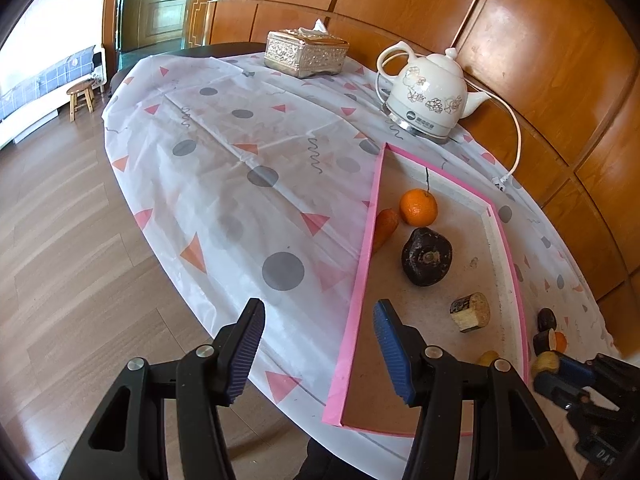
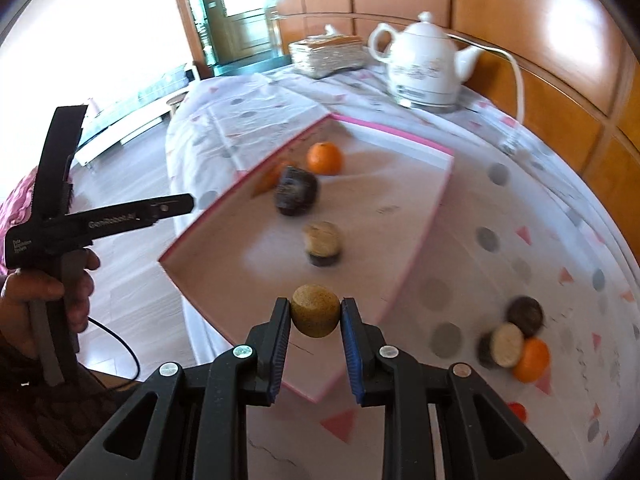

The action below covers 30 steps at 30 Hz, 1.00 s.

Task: Organize fruits
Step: 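Carry the yellow fruit into the tray and open the right gripper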

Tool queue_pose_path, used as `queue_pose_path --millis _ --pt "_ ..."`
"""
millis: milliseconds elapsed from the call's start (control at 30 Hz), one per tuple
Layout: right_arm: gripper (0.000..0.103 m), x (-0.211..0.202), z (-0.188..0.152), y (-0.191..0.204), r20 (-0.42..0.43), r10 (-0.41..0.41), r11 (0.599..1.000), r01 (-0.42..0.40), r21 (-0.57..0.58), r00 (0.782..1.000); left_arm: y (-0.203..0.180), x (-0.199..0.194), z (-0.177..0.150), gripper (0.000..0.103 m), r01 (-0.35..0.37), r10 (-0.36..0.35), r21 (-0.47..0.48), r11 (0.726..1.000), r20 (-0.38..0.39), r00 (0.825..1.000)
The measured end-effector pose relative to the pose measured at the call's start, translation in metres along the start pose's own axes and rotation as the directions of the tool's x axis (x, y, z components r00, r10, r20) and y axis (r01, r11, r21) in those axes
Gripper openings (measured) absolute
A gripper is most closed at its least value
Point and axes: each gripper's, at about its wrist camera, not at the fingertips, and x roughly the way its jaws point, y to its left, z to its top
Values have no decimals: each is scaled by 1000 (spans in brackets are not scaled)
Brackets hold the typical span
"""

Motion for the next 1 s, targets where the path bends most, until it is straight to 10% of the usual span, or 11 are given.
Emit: queue_pose_path --millis 467,1000 --pt "28 54 14 18 -81 48 998 -44 44 996 7 4 0 61 -5 5 -25 1000 -7 1000" --pt "33 -10 -15 -21 1 -64 994 63 94 998 -11 -8 -1 61 -2 1 49 999 34 999"
